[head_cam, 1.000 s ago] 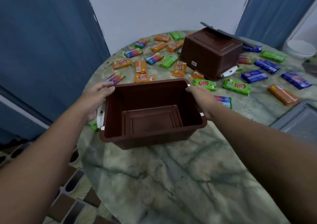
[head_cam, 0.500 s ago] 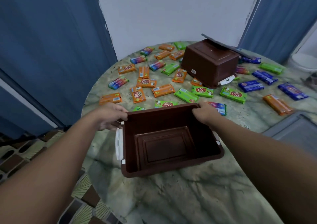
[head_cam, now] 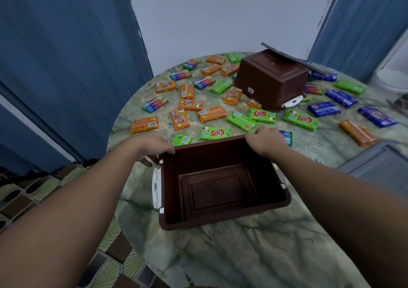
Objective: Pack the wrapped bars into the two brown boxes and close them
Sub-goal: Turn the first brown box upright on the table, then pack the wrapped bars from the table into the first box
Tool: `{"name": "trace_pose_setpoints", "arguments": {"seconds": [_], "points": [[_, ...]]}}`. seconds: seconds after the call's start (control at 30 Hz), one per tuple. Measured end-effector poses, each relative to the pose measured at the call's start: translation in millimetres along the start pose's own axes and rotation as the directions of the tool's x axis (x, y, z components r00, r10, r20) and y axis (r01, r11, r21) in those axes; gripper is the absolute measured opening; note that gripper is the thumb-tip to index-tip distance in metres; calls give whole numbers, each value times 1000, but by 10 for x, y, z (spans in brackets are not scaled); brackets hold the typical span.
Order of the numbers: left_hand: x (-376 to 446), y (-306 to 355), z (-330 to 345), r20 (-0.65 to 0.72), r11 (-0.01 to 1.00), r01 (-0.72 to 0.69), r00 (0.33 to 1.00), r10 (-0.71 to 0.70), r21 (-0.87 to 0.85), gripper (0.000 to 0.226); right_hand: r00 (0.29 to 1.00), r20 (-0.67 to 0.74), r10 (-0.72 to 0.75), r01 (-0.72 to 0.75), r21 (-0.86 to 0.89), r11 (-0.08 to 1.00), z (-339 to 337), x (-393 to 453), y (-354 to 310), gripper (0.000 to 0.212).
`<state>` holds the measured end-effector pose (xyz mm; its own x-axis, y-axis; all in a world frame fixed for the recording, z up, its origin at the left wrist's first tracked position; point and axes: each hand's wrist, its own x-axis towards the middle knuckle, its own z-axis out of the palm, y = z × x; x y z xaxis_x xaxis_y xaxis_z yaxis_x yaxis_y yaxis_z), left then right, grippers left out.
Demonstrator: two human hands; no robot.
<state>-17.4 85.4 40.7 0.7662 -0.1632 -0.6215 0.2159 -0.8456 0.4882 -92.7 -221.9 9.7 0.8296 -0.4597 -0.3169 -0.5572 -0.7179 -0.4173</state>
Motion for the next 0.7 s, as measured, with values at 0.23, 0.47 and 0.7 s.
{"name": "trace_pose_setpoints", "arguments": {"seconds": [0.23, 0.47, 0.7], "points": [[149, 259, -53, -262, 978, -187, 943, 204, 87, 24, 955, -103, -277, 275, -31, 961, -36, 45, -403, 39], [498, 459, -11, -310, 958, -178, 919, 244, 226, 9, 941, 57, -332, 333, -3, 943, 163, 344, -795, 43], [965, 383, 141, -271, 941, -41, 953, 138, 335, 31, 933, 154, -324, 336, -62, 940, 323, 679, -906, 48]]}}
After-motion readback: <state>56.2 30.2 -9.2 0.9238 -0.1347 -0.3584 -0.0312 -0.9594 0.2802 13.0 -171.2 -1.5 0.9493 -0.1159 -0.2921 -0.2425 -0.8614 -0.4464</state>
